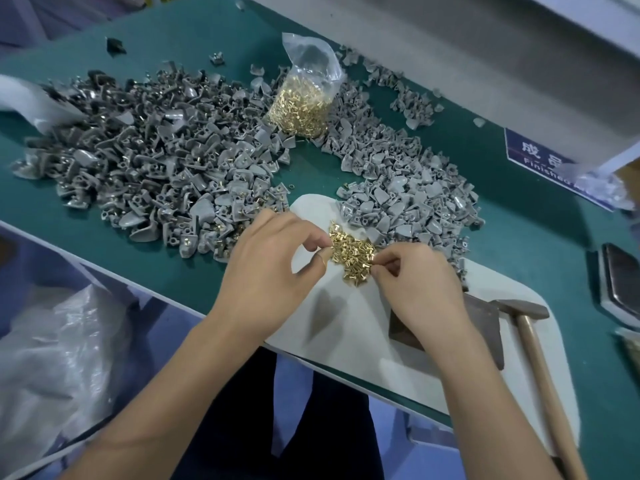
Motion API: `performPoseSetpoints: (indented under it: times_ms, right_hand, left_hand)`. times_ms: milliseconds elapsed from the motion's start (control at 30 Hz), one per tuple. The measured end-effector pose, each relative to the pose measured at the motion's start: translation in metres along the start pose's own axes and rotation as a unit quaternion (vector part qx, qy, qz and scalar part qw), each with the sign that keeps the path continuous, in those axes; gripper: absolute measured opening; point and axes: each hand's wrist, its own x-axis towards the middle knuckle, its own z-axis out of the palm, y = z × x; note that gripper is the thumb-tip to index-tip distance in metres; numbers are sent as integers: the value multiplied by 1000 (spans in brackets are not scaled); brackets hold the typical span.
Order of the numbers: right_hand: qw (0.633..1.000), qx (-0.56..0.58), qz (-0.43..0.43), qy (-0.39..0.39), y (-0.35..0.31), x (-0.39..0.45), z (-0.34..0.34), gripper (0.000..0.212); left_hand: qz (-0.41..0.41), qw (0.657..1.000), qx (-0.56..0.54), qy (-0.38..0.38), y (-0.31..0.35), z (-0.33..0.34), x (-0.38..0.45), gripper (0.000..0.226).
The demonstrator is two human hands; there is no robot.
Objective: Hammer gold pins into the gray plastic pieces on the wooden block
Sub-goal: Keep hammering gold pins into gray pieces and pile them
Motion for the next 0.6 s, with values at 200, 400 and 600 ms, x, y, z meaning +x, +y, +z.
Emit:
performPoseSetpoints:
  times_ms: [200,400,600]
  right_hand:
    - [999,30,-9,-22,8,6,3,8]
    - [977,202,-18,71,31,2,-5,12]
    - [931,327,-33,158,60,-14,-14,19]
  left_hand:
    - [7,1000,0,-31,7,11,6,6]
    - [4,998,12,-62,17,27,20,11]
    - [-4,988,133,-80,30,63,54,20]
